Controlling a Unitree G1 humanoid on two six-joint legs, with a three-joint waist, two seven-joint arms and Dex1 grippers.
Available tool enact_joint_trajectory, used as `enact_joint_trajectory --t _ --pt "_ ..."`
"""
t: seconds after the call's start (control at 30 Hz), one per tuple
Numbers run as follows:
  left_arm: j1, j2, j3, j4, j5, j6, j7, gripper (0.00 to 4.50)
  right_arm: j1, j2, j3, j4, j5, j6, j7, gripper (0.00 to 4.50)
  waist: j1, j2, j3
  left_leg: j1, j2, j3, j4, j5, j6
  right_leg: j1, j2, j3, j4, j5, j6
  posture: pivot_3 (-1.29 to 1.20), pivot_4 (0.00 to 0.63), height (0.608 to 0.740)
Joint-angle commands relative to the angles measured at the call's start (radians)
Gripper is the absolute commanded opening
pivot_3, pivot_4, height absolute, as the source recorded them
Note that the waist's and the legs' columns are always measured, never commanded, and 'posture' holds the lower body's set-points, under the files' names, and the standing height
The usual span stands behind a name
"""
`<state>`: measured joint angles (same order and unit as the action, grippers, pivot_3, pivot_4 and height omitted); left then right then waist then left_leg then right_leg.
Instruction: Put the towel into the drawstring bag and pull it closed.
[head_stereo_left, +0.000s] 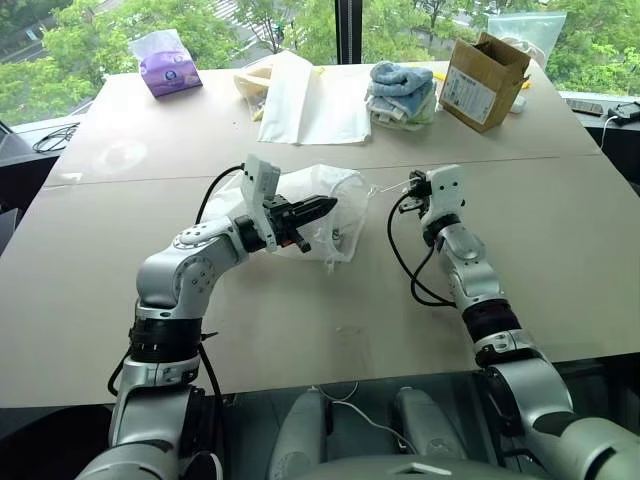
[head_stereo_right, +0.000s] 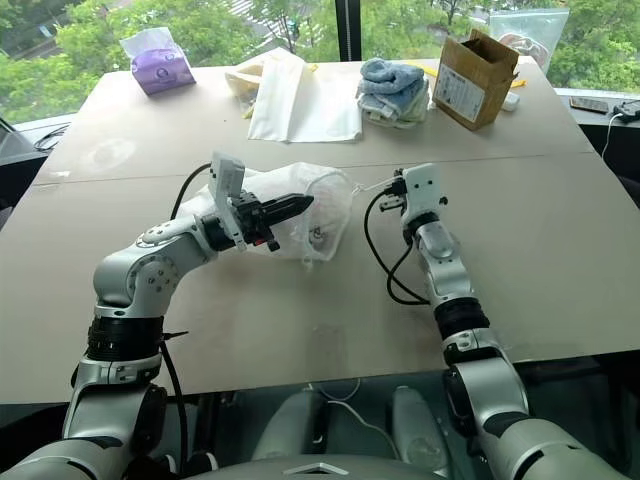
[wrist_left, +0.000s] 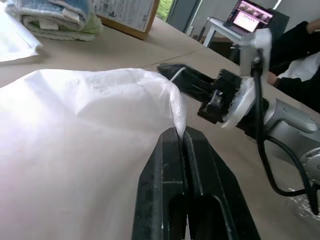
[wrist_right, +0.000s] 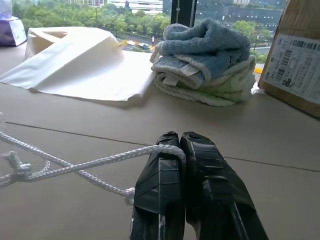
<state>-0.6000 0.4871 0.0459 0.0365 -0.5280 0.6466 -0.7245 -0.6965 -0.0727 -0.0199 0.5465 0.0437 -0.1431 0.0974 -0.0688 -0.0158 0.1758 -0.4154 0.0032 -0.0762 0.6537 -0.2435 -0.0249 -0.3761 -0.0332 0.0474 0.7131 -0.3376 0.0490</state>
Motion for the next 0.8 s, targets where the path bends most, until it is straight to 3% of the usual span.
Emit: enact_joint_trajectory --t 0.03,0.23,0.4,0.5,0.67,0.8 --pt "-0.131 -0.027 -0.066 0.211 0.177 -0.222 0.033 0.0 -0.054 -0.009 -0.026 -0.155 0.007 0.022 -0.031 0.12 0.002 0.0 0.0 0.0 0.0 0.0 0.0 0.0 0.0 0.0 0.0 0.0 0.0 0.0 0.0 0.0 0.15 0.74" --pt "-0.357 -0.161 -0.122 0.505 0.292 -0.524 -0.017 0.0 0.002 -0.036 -0.049 -0.343 -0.009 0.078 -0.066 0.12 0.01 0.0 0.0 -0.002 -0.001 -0.001 0.0 0.0 0.0 0.0 -0.001 -0.002 -0.001 0.0 0.0 0.0 0.15 0.74" --pt "-0.399 -0.257 -0.172 0.5 0.301 -0.621 -0.138 0.0 0.129 -0.07 -0.088 -0.552 -0.008 0.124 -0.09 0.12 0.009 0.0 0.0 -0.003 -0.002 0.0 -0.001 0.0 0.0 -0.002 -0.002 -0.001 -0.002 0.0 0.0 0.0 0.15 0.74" --pt "-0.347 -0.247 -0.179 0.42 0.306 -0.612 -0.16 0.0 0.207 -0.072 -0.077 -0.689 0.006 0.184 -0.076 0.12 -0.008 0.0 0.0 -0.003 -0.001 0.001 -0.002 0.0 0.0 -0.003 -0.001 0.001 -0.001 0.0 0.0 0.0 0.15 0.74" --pt "-0.185 -0.147 -0.148 0.271 0.364 -0.593 -0.094 0.0 0.298 -0.063 0.043 -0.891 0.074 0.342 0.031 0.12 -0.039 0.001 0.0 0.002 0.0 0.002 -0.003 0.0 0.0 -0.003 0.003 0.006 0.001 0.0 0.0 0.0 0.15 0.74" --pt "-0.064 -0.103 -0.114 0.107 0.371 -0.523 -0.016 1.22 0.327 -0.05 0.088 -0.95 0.099 0.416 0.057 0.0 -0.028 0.0 0.0 0.001 0.001 0.0 -0.001 0.0 0.0 -0.002 0.002 0.005 0.002 0.0 0.0 0.0 0.15 0.74"
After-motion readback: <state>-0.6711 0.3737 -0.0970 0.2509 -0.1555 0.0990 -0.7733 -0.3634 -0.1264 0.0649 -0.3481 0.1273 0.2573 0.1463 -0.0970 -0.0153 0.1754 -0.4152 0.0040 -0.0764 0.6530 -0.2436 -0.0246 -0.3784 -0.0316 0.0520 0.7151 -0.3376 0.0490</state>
